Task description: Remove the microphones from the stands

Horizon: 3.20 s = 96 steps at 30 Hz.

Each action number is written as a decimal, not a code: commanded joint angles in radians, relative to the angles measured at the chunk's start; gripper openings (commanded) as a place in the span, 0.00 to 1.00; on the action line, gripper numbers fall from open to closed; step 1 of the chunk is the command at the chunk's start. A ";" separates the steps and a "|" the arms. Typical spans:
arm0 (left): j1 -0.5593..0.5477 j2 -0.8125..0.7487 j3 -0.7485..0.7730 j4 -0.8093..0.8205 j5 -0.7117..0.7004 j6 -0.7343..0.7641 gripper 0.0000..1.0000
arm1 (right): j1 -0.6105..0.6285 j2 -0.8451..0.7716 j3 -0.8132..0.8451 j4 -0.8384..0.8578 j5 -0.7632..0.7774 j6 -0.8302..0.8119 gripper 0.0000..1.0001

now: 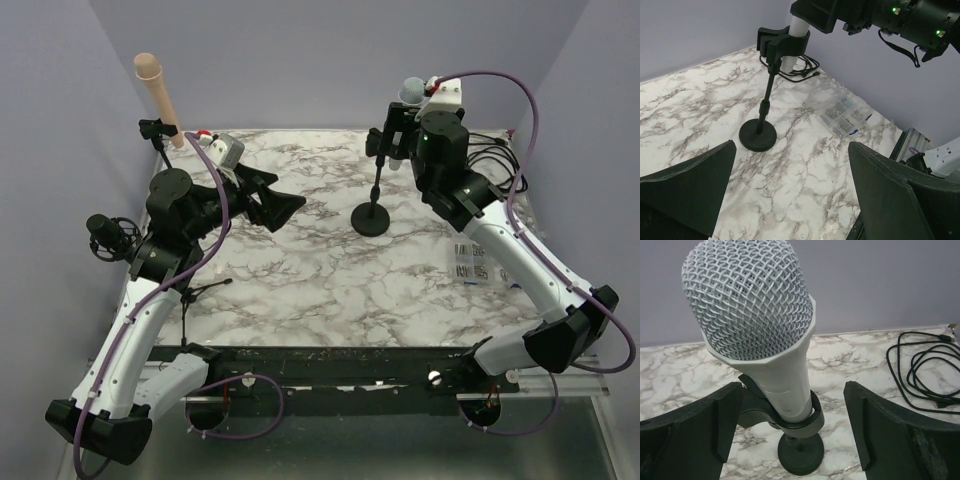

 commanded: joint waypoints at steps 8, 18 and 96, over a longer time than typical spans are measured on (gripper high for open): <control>-0.006 0.009 0.004 0.026 0.041 -0.007 0.99 | 0.068 0.053 -0.021 0.168 0.223 -0.142 0.76; -0.006 0.027 -0.002 0.034 0.040 -0.018 0.99 | 0.078 0.051 -0.084 0.307 0.253 -0.220 0.61; -0.075 0.125 -0.076 0.025 -0.188 0.183 0.77 | 0.159 0.118 -0.046 0.155 -0.805 0.082 0.01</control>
